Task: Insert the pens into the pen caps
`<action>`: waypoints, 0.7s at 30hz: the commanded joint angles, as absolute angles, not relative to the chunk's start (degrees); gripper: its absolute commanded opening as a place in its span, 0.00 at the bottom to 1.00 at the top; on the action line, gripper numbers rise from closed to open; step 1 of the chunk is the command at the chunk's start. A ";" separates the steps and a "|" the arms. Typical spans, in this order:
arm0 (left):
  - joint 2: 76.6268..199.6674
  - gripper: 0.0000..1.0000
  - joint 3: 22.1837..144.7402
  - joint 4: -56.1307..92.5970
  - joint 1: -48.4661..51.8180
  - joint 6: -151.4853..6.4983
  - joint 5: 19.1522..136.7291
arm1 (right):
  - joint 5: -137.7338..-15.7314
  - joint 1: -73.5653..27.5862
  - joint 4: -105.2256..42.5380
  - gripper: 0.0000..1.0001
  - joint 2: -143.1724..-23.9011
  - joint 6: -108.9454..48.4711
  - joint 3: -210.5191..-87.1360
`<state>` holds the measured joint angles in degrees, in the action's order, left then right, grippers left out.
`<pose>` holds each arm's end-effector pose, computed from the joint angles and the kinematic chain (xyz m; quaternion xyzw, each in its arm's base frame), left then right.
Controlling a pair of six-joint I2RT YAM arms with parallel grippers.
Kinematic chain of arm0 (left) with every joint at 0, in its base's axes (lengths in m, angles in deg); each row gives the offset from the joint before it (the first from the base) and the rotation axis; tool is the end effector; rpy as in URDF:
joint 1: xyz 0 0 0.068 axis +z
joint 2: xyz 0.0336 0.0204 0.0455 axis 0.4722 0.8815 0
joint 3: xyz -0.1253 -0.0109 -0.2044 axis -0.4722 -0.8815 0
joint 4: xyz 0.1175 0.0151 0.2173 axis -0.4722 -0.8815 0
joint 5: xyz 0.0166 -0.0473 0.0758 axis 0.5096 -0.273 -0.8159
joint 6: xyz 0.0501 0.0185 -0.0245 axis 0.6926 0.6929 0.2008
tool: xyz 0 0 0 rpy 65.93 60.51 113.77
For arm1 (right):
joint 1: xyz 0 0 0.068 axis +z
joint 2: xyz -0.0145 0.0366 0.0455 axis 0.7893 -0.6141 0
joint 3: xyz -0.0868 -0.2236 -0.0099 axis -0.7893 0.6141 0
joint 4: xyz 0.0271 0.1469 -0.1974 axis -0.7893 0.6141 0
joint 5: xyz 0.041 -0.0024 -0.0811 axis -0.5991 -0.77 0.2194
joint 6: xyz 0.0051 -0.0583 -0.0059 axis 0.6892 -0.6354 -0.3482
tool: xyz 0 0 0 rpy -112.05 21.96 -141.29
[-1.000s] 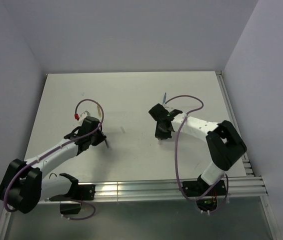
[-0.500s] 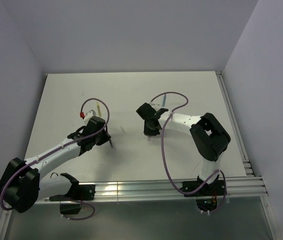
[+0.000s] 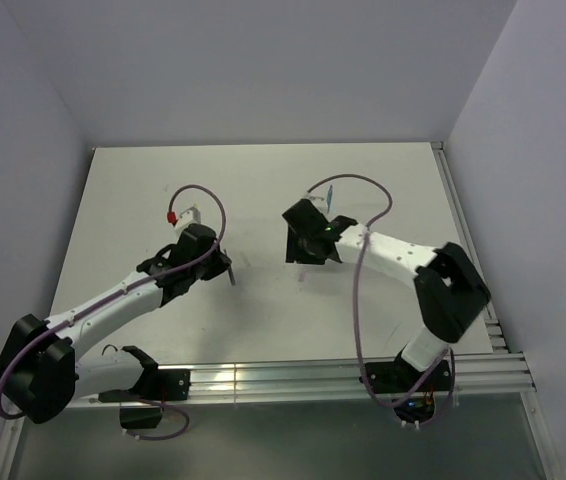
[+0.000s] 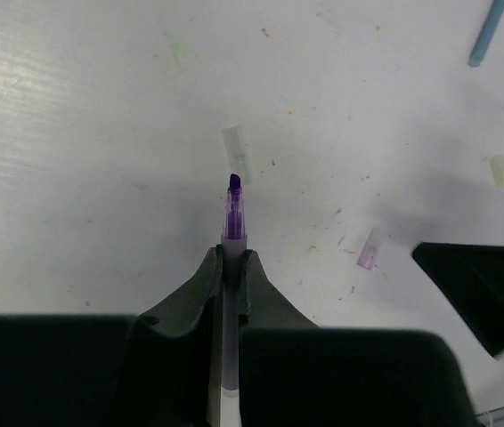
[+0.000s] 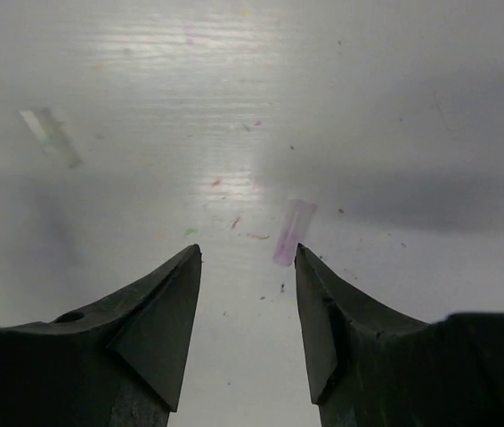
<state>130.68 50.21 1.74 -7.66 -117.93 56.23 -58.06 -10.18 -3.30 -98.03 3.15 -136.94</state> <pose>0.2067 -0.1370 0.1882 -0.2132 0.8881 -0.2104 0.3486 0.2483 0.2122 0.1713 0.0099 0.9628 0.0966 0.2523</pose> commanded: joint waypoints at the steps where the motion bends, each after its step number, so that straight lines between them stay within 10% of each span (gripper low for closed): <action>1: 127.87 0.00 52.86 5.66 -7.95 -115.15 58.51 | -61.07 -9.93 -6.79 0.54 -85.63 -0.03 -135.60; 21: 116.62 0.00 52.95 25.27 -13.04 -118.04 69.94 | -89.39 -8.79 -37.83 0.52 -62.93 3.29 -120.56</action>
